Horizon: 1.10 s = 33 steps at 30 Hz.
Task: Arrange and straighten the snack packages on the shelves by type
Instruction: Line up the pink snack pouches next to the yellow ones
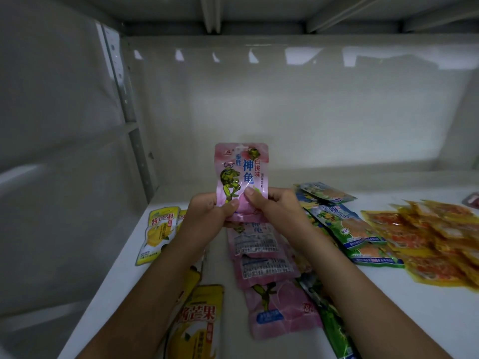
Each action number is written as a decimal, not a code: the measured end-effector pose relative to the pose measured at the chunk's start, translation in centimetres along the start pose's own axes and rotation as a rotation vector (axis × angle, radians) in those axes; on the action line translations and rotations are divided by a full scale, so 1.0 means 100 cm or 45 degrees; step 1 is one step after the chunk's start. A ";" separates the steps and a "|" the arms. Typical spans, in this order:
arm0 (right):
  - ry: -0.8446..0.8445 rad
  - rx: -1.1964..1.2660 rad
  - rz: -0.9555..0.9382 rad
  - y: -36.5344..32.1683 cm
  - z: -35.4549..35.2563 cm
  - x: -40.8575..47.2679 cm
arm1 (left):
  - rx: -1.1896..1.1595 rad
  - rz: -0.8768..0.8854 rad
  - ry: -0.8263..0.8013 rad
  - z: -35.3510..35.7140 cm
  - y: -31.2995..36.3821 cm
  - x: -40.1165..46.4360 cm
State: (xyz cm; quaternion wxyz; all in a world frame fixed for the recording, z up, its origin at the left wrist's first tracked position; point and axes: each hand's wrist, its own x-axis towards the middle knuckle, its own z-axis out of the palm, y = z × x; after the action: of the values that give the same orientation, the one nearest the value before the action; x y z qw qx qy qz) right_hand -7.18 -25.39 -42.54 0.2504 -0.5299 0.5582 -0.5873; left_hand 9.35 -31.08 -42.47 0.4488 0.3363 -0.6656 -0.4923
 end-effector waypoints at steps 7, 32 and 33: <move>-0.022 0.037 0.019 -0.004 -0.003 -0.004 | -0.013 0.023 -0.053 0.002 0.002 0.000; 0.128 -0.326 0.245 0.019 -0.007 0.006 | 0.808 0.225 0.190 0.016 -0.011 -0.005; 0.107 -0.430 0.246 0.019 -0.008 0.005 | 0.821 0.202 0.183 0.016 -0.012 -0.005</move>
State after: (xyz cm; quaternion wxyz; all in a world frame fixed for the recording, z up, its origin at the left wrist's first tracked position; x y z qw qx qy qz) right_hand -8.57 -25.98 -43.98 0.1897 -0.4833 0.7070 -0.4801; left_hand 8.09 -30.37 -43.91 0.4021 0.4421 -0.7777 -0.1950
